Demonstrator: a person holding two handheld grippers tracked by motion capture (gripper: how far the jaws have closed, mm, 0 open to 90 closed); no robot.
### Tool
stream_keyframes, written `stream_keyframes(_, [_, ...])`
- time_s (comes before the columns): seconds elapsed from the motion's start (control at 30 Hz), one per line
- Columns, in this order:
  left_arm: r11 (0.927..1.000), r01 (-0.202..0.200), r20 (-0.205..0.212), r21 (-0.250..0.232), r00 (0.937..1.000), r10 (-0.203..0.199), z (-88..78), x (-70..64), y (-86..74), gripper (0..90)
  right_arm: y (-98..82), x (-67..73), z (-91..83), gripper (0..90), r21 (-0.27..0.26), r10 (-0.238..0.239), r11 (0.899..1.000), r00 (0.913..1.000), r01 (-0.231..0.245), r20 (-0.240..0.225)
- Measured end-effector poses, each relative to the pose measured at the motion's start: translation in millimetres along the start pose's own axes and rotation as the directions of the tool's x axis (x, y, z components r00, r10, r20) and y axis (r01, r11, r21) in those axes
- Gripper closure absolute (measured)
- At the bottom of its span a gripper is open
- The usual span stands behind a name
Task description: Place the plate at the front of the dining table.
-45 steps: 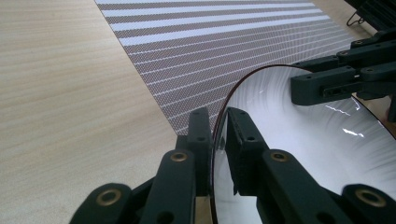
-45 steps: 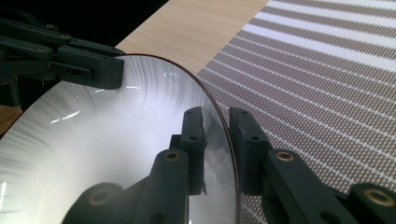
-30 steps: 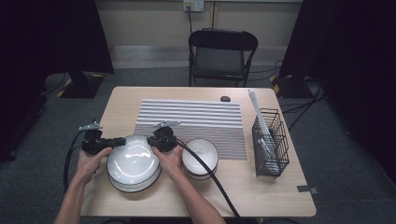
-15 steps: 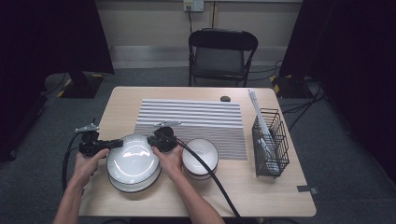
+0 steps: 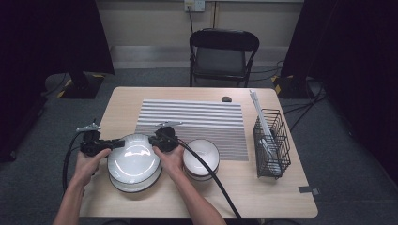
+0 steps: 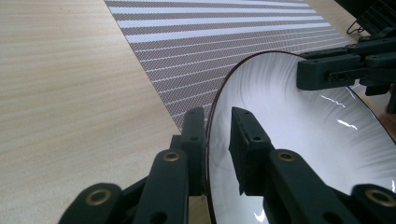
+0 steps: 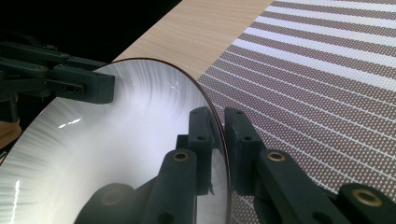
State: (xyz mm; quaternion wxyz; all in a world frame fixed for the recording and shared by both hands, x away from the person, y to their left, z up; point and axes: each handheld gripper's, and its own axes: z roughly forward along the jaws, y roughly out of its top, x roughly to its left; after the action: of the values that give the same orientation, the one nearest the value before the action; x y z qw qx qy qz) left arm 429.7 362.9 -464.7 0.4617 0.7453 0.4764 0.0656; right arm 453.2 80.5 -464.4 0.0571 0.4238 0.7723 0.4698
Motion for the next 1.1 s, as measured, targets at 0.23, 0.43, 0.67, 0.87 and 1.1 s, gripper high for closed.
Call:
stream_keyframes(0.23, [1.0000,0.002,0.003,0.010,1.0000,-0.002,-0.5,1.6,-2.2,79.3,-0.4,0.0,0.5,81.8,0.003,-0.003,1.000,1.0000,0.003,-0.002])
stream_keyframes(0.43, [0.9998,0.010,0.006,-0.020,0.9999,-0.010,-5.2,2.0,1.8,81.2,3.1,0.9,-2.1,81.5,-0.014,-0.001,1.000,1.0000,0.000,-0.009])
stream_keyframes(0.67, [0.9996,-0.003,-0.011,-0.028,0.9999,0.003,-2.8,4.1,6.8,81.4,8.7,0.6,0.2,81.5,-0.011,-0.017,1.000,0.9998,0.017,0.006])
stream_keyframes(0.87, [0.9994,0.007,-0.008,-0.032,0.9999,-0.008,-3.5,4.5,5.3,81.3,7.7,-0.3,0.2,82.0,-0.007,-0.025,1.000,0.9997,0.025,0.005])
stream_keyframes(1.1, [0.9998,0.011,-0.011,-0.019,0.9999,-0.011,-8.1,3.2,-1.1,78.4,6.1,0.1,-0.3,82.4,-0.009,-0.024,1.000,0.9997,0.024,0.004])
